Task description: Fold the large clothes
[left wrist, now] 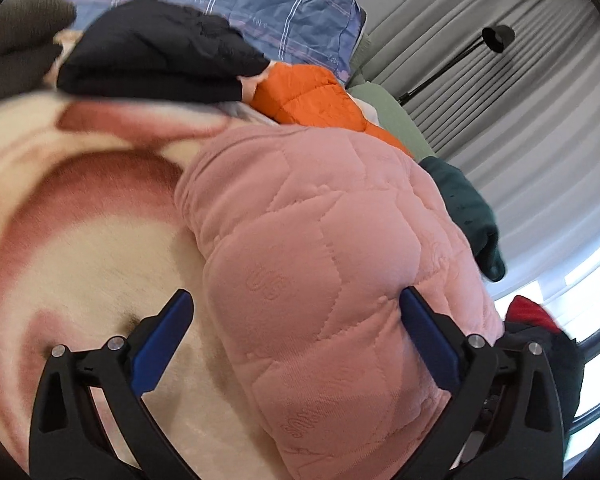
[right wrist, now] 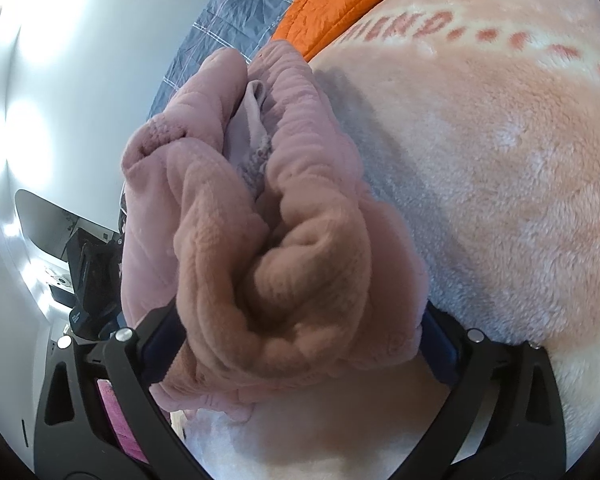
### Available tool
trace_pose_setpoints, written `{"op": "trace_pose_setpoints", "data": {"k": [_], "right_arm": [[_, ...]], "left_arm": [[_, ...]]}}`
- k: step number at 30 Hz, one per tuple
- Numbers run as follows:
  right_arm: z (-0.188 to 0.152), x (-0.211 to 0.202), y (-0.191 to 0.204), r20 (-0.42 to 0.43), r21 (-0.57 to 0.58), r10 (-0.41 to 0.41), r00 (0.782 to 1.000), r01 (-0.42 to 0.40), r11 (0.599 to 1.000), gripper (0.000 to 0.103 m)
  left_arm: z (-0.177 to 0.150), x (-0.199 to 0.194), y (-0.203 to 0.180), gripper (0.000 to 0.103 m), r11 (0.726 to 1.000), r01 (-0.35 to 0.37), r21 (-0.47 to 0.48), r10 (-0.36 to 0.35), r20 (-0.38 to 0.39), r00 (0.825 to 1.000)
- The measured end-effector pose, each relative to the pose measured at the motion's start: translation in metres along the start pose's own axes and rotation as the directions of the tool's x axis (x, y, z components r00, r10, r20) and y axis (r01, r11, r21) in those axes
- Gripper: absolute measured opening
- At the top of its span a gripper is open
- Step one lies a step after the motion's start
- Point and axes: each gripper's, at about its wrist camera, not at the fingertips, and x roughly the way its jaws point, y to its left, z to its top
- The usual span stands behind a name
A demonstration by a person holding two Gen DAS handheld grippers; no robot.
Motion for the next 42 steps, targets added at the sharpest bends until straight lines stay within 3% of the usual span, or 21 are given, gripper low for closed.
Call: {"op": "trace_pose_setpoints", "data": {"k": [5,9,12,15,16,17,21,25,27,28,30,31,33,35,37,38,39,40,42], "right_arm": [[-0.001,-0.015,-0.003,-0.028,0.017,0.009,1.000,-0.009,1.000,0.100],[-0.004,-0.034,-0.008,-0.014,0.017,0.004,1.000,-0.004,1.000,0.093],[-0.006,-0.043,-0.008,0.010,-0.011,-0.023,1.000,0.023,1.000,0.092],[-0.007,-0.039,-0.012,0.001,-0.007,-0.027,1.000,0.027,1.000,0.091],[-0.007,-0.038,-0.012,0.003,-0.008,-0.033,0.999,0.033,0.999,0.091],[-0.007,-0.036,-0.012,0.005,-0.009,-0.038,0.999,0.038,0.999,0.091],[-0.008,-0.033,-0.014,0.008,-0.009,-0.036,0.999,0.036,0.999,0.092],[-0.007,-0.031,-0.012,0.015,-0.011,-0.032,0.999,0.032,0.999,0.093],[-0.010,-0.031,-0.012,0.021,-0.016,-0.036,0.999,0.036,0.999,0.094],[-0.010,-0.031,-0.012,0.023,-0.018,-0.039,0.999,0.039,0.999,0.095],[-0.011,-0.030,-0.011,0.027,-0.018,-0.043,0.999,0.044,0.999,0.095],[-0.011,-0.029,-0.011,0.027,-0.018,-0.043,0.999,0.044,0.999,0.095],[-0.012,-0.028,-0.012,0.027,-0.022,-0.043,0.999,0.044,0.999,0.095],[-0.012,-0.027,-0.013,0.037,-0.020,-0.054,0.998,0.055,0.998,0.093],[-0.013,-0.025,-0.012,0.050,-0.029,-0.085,0.995,0.086,0.996,0.091],[-0.014,-0.024,-0.012,0.050,-0.038,-0.097,0.994,0.099,0.994,0.091],[-0.014,-0.022,-0.011,0.047,-0.046,-0.104,0.994,0.106,0.993,0.091],[-0.015,-0.020,-0.009,0.043,-0.055,-0.114,0.993,0.116,0.992,0.092],[-0.015,-0.019,-0.006,0.042,-0.064,-0.121,0.992,0.124,0.990,0.092]], "left_arm": [[0.000,-0.007,-0.028,0.102,0.976,-0.150,0.159,0.143,0.056,0.988],[0.001,-0.003,-0.026,0.102,0.983,-0.136,0.127,0.132,0.035,0.991],[-0.002,-0.007,-0.028,0.102,0.975,-0.174,0.140,0.166,0.064,0.984],[-0.010,-0.022,-0.051,0.101,0.916,-0.314,0.250,0.281,0.159,0.947],[-0.019,-0.032,-0.064,0.101,0.884,-0.359,0.301,0.309,0.201,0.930],[-0.027,-0.043,-0.073,0.101,0.867,-0.369,0.334,0.307,0.224,0.925],[-0.081,-0.083,-0.101,0.101,0.810,-0.352,0.469,0.256,0.257,0.932],[-0.144,-0.082,-0.116,0.101,0.746,-0.335,0.576,0.277,0.188,0.942],[-0.159,-0.064,-0.120,0.101,0.690,-0.398,0.605,0.348,0.204,0.915],[-0.165,-0.051,-0.123,0.101,0.655,-0.441,0.614,0.395,0.219,0.892],[-0.166,-0.031,-0.126,0.101,0.623,-0.480,0.617,0.440,0.232,0.868],[-0.165,-0.021,-0.128,0.101,0.606,-0.516,0.605,0.465,0.257,0.847],[-0.160,-0.009,-0.131,0.101,0.553,-0.602,0.575,0.519,0.328,0.790],[-0.153,-0.005,-0.131,0.101,0.479,-0.700,0.530,0.587,0.400,0.704],[-0.151,-0.012,-0.121,0.102,0.461,-0.728,0.508,0.615,0.408,0.675],[-0.154,-0.015,-0.114,0.102,0.424,-0.754,0.501,0.639,0.426,0.641],[-0.159,-0.019,-0.105,0.102,0.384,-0.768,0.514,0.653,0.437,0.619],[-0.161,-0.021,-0.101,0.102,0.381,-0.763,0.523,0.654,0.430,0.622],[-0.162,-0.025,-0.096,0.102,0.410,-0.750,0.519,0.653,0.406,0.639]]}}
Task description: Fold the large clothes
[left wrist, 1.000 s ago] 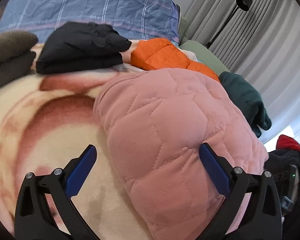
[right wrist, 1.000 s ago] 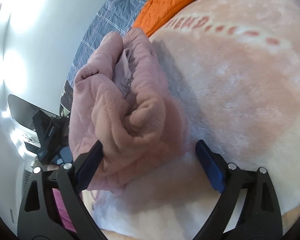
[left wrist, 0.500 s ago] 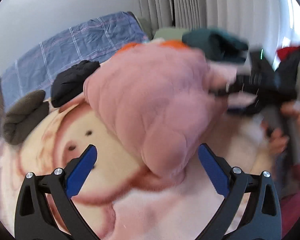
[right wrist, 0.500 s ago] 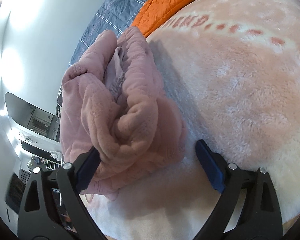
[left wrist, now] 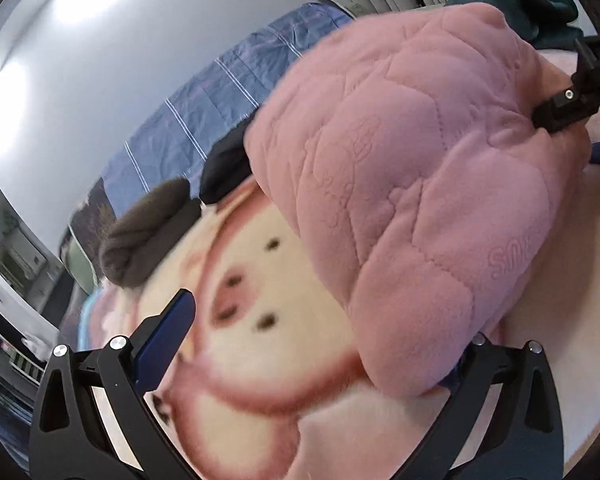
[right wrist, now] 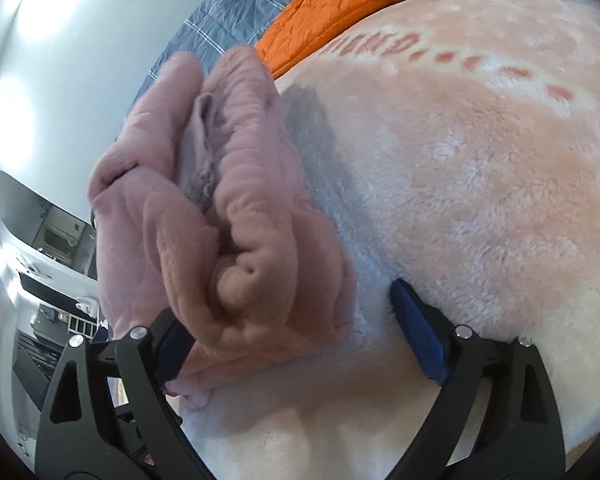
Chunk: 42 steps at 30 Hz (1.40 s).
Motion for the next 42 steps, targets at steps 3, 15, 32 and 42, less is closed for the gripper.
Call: {"op": "trace_pose_setpoints", "data": {"k": [3,15,32,42], "right_arm": [[0.000,-0.001,-0.003,0.003,0.012,0.005,1.000,-0.005,1.000,0.090],[-0.008,-0.011,-0.009,0.022,-0.004,0.091,0.996,-0.091,0.996,0.092],[0.021,0.008,-0.027,-0.030,0.292,0.215,0.976,-0.197,0.936,0.101],[0.005,-0.005,-0.037,0.037,0.261,0.213,0.976,-0.215,0.941,0.057]], "left_arm": [[0.007,-0.009,0.003,0.100,0.999,0.052,-0.006,-0.052,-0.013,0.999],[0.075,-0.051,0.091,0.056,0.859,0.491,-0.146,-0.458,0.208,0.864],[0.135,0.043,-0.007,0.057,0.850,0.526,-0.023,-0.525,0.048,0.850],[0.138,0.045,-0.009,0.062,0.851,0.525,-0.029,-0.520,0.106,0.848]]}}
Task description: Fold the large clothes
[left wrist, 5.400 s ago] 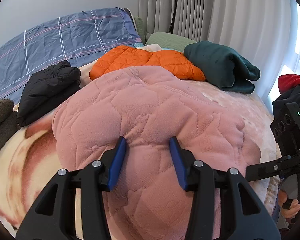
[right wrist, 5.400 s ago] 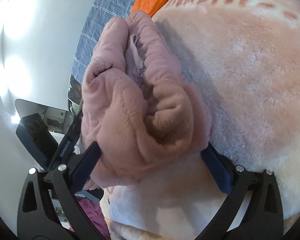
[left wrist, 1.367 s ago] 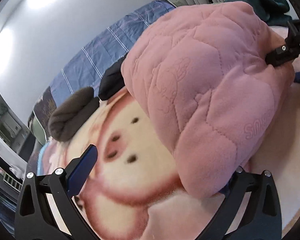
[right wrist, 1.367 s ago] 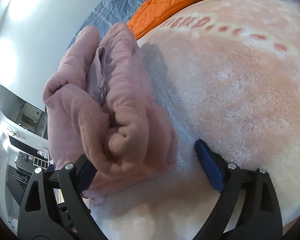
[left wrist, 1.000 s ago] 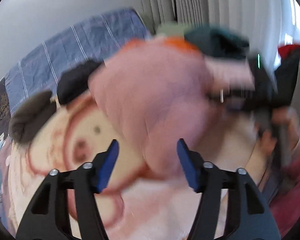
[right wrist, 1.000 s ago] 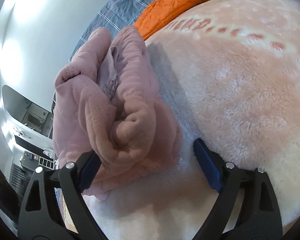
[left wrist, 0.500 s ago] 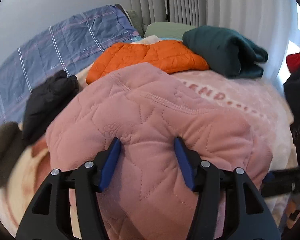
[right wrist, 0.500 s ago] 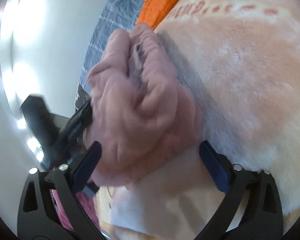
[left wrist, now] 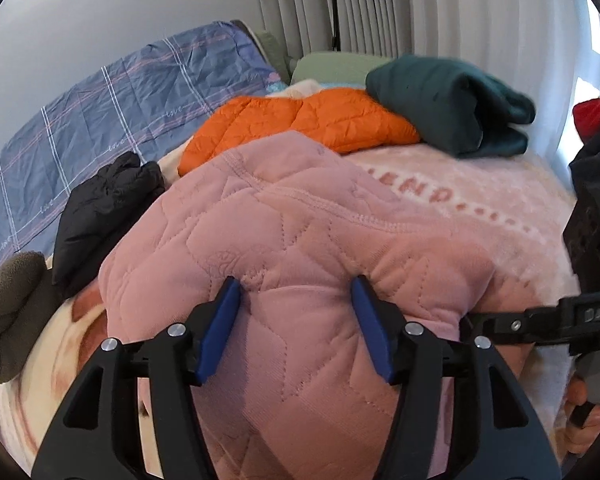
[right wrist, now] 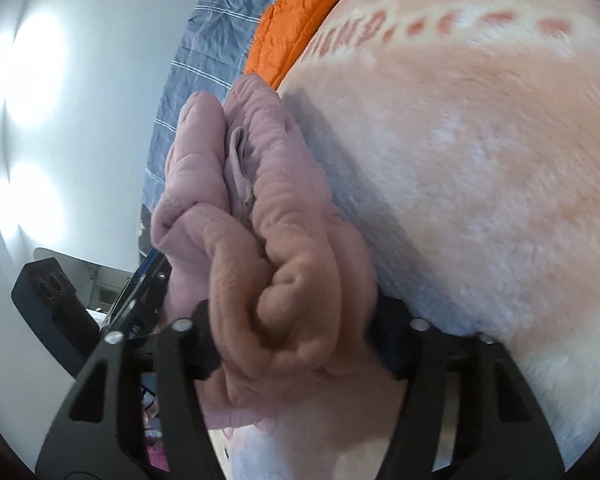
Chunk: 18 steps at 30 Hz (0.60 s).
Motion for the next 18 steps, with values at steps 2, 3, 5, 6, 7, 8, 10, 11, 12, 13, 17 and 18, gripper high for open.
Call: {"op": "trace_pose_setpoints", "data": {"k": [2,3,5,6,7,8,10,11,12,13,17,18], "right_arm": [[-0.002,-0.002,-0.003,-0.007,-0.006,0.013,1.000,-0.013,1.000,0.057],[-0.002,-0.003,-0.003,-0.009,-0.008,0.015,1.000,-0.015,1.000,0.057],[-0.004,-0.005,-0.003,-0.013,-0.015,0.015,1.000,-0.015,1.000,0.058],[-0.004,-0.005,-0.004,-0.017,-0.018,0.017,1.000,-0.018,1.000,0.059],[-0.004,-0.004,-0.003,-0.019,-0.020,0.021,1.000,-0.021,1.000,0.060],[-0.002,-0.001,-0.002,-0.023,-0.024,0.025,0.999,-0.026,0.999,0.060],[0.005,0.007,0.004,-0.027,-0.030,0.028,0.999,-0.029,0.999,0.061],[0.005,0.007,0.004,-0.027,-0.035,0.026,0.999,-0.027,0.999,0.061],[0.005,0.007,0.005,-0.025,-0.039,0.023,0.999,-0.024,0.999,0.062],[0.009,0.011,0.004,-0.026,-0.043,0.023,0.999,-0.024,0.999,0.062],[0.008,0.013,0.006,-0.023,-0.060,0.014,1.000,-0.016,0.998,0.064],[0.009,0.013,0.006,-0.025,-0.063,0.013,1.000,-0.015,0.998,0.065]], "left_arm": [[0.001,-0.010,0.009,0.068,0.996,0.065,-0.057,-0.063,0.030,0.998],[0.001,-0.015,0.016,0.071,0.989,0.110,-0.102,-0.106,0.043,0.993],[0.001,-0.027,0.038,0.082,0.966,0.152,-0.212,-0.138,0.079,0.987],[-0.001,-0.033,0.049,0.084,0.957,0.128,-0.259,-0.108,0.093,0.990],[-0.003,-0.038,0.062,0.086,0.948,0.096,-0.303,-0.067,0.104,0.992],[-0.007,-0.041,0.079,0.087,0.935,0.070,-0.349,-0.034,0.107,0.994],[-0.015,-0.037,0.103,0.088,0.908,0.050,-0.416,-0.021,0.074,0.997],[-0.021,-0.029,0.116,0.093,0.886,0.051,-0.461,-0.038,0.037,0.999],[-0.030,-0.017,0.128,0.094,0.863,0.058,-0.502,-0.070,-0.005,0.998],[-0.036,-0.010,0.134,0.100,0.846,0.078,-0.528,-0.101,-0.015,0.995],[-0.061,0.017,0.154,0.102,0.699,0.255,-0.668,-0.291,0.060,0.955],[-0.064,0.024,0.156,0.102,0.672,0.283,-0.685,-0.323,0.073,0.943]]}}
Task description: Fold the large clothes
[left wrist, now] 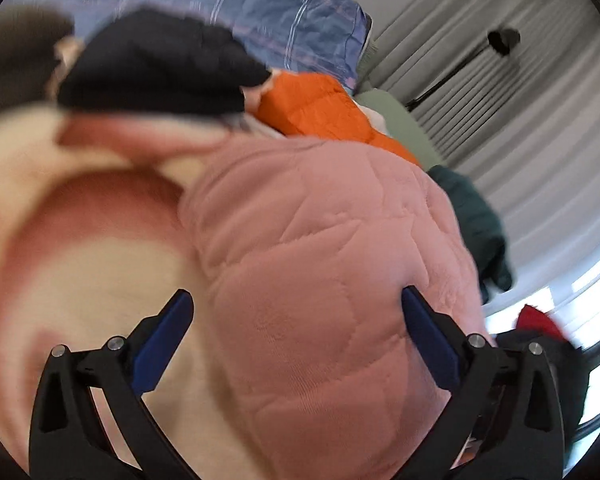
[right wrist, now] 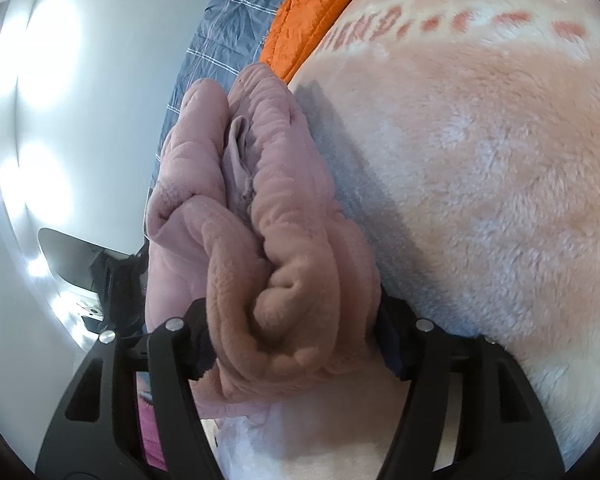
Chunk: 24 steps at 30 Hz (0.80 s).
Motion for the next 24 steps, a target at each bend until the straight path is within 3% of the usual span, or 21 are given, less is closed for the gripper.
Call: {"op": "trace_pose_setpoints", "data": {"k": [4,12,14,17,21,24], "right_arm": [[0.000,0.003,0.003,0.000,-0.009,-0.004,1.000,0.004,1.000,0.067],[0.000,0.005,0.007,0.008,-0.028,-0.023,1.000,0.023,0.999,0.070],[0.000,0.005,0.008,0.009,-0.041,-0.027,1.000,0.027,0.999,0.070],[-0.001,-0.003,0.020,0.028,-0.140,-0.018,0.999,0.022,0.990,0.061],[-0.008,-0.013,0.060,0.094,-0.371,-0.059,0.994,0.090,0.924,0.053],[0.005,-0.025,0.069,0.114,-0.371,-0.003,0.993,0.045,0.927,0.051]], "left_arm": [[0.000,0.019,0.013,0.102,0.993,0.098,-0.069,-0.100,-0.034,0.994],[0.004,0.022,0.006,0.102,0.994,0.105,-0.020,-0.106,-0.024,0.994],[0.003,0.017,0.004,0.094,0.994,0.112,0.004,-0.112,-0.002,0.994],[0.002,0.007,-0.010,0.083,0.994,0.086,0.062,-0.088,0.042,0.995],[0.000,-0.017,-0.049,0.079,0.982,0.011,0.189,-0.036,0.127,0.991],[0.009,-0.037,-0.079,0.076,0.967,0.014,0.254,-0.064,0.189,0.980]]}}
